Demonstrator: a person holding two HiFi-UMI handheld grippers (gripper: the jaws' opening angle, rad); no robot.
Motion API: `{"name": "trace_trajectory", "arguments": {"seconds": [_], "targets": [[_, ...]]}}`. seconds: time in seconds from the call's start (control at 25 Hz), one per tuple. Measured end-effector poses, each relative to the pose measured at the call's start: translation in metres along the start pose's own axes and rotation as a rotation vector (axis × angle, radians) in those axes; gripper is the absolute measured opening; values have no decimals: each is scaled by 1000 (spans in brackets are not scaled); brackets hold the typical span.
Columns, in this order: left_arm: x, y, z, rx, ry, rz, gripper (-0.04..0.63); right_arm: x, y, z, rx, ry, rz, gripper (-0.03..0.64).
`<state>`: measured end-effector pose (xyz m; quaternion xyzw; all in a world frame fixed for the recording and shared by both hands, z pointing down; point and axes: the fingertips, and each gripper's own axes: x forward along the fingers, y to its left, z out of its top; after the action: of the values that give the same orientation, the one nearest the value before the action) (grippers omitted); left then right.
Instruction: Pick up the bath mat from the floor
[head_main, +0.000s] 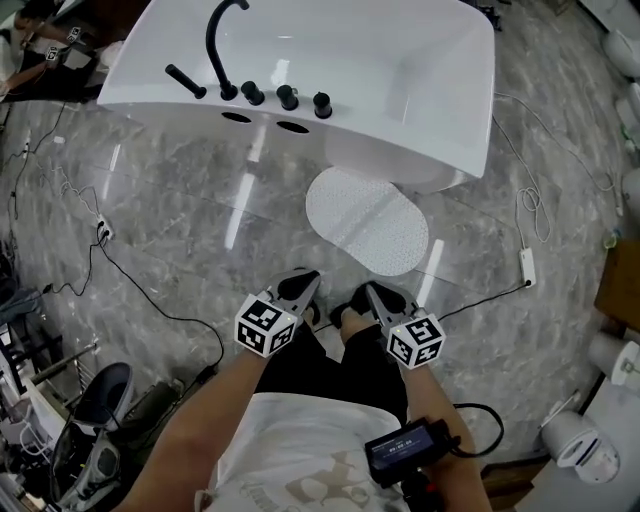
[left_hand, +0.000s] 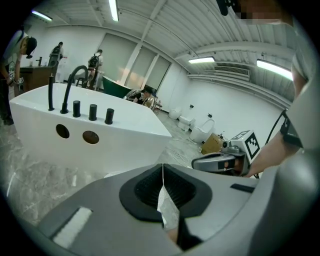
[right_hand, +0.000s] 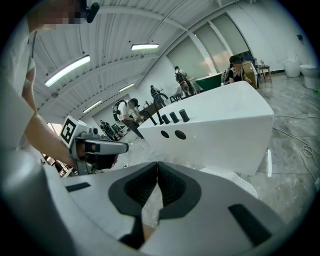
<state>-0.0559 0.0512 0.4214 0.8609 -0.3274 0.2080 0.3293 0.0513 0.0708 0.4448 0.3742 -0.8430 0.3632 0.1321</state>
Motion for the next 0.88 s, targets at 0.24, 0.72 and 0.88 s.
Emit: {"name": "trace_trajectory", "arguments": {"seconds": [0.24,0.72,0.88], "targets": [[16,50,-10,39,-37,9,11,39,-6,-19,17,-29,-6,6],[131,121,-40,144,-159,0,11,126,-106,-64,-74,-92,32,6],[175,136,-51,180,-176,-30,11,151,-147,-61,-121,-141,21,6]]}}
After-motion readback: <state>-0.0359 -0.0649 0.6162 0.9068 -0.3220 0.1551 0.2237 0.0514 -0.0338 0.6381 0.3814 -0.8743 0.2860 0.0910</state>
